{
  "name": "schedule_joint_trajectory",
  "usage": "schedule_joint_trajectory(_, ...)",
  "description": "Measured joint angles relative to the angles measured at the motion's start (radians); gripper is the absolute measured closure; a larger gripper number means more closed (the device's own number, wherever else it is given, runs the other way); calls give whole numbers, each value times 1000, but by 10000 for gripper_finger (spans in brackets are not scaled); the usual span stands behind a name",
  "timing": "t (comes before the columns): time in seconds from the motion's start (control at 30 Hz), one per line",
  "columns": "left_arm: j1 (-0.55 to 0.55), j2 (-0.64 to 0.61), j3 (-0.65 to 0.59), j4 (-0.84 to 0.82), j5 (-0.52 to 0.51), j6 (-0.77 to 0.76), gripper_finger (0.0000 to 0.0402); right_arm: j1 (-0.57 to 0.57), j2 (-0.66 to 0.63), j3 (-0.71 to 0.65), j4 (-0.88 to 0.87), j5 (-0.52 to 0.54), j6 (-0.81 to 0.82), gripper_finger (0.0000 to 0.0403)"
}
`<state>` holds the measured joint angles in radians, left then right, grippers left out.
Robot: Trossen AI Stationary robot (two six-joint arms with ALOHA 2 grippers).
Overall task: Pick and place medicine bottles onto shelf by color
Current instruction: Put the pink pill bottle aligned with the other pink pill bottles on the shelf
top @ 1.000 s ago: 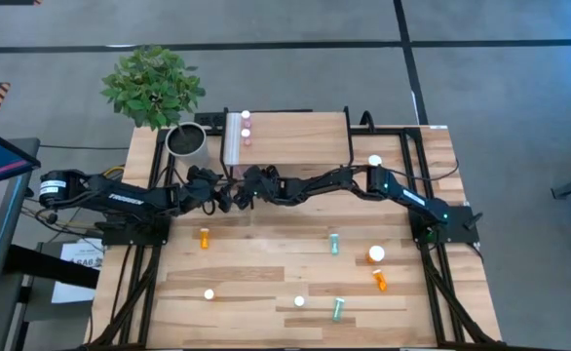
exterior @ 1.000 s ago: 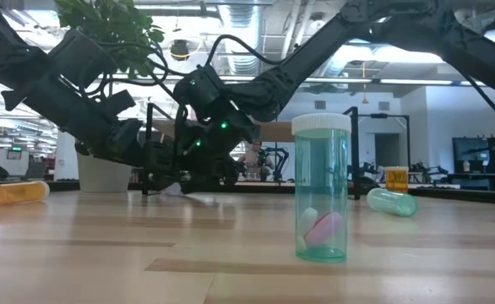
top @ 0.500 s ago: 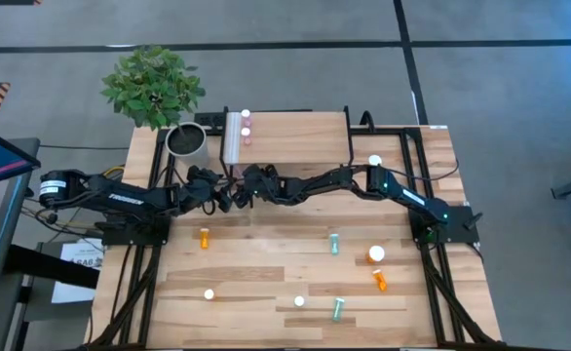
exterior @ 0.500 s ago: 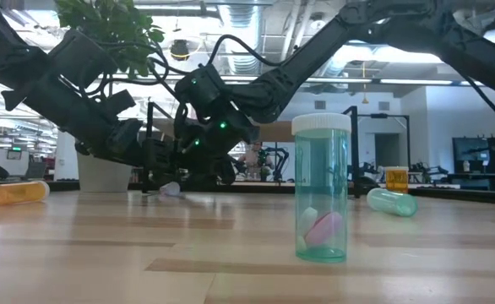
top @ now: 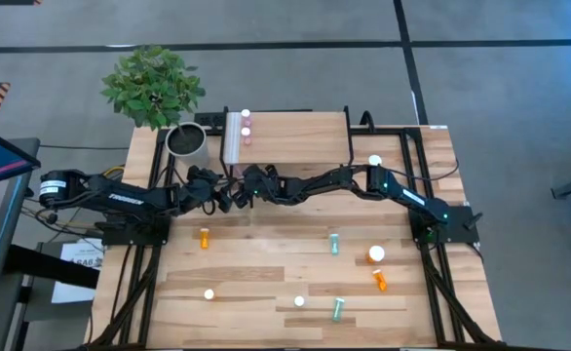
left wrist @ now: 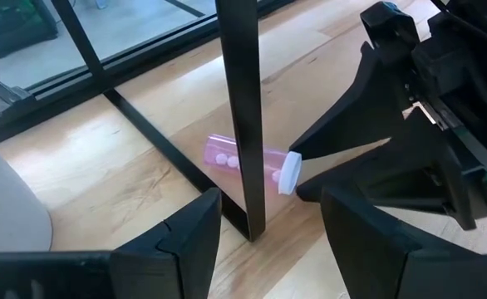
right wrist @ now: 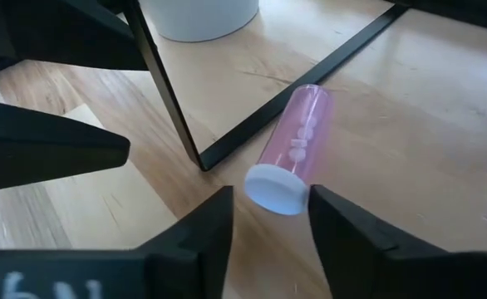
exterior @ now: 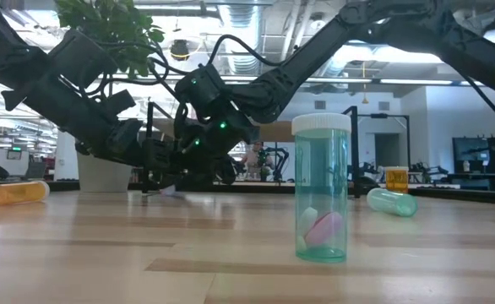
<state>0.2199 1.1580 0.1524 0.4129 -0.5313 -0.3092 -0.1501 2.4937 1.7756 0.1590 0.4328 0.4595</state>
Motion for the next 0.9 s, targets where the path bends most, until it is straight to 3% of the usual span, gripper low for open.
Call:
schedule_joint_trajectory(0.3, 0, 0, 0, 0, 4, 0, 204, 0, 0, 1, -23, -1, -1, 305)
schedule_joint_trajectory(0.57, 0, 0, 0, 0, 5, 0, 204, 6, 0, 1, -18, -2, -20, 321)
schedule_joint_trajectory(0.7, 0, 0, 0, -2, 5, 0, 204, 12, 0, 2, 3, -2, -45, 292)
schedule_joint_trajectory(0.9, 0, 0, 0, -6, 7, 2, 204, 19, -1, 2, 14, 6, -34, 189)
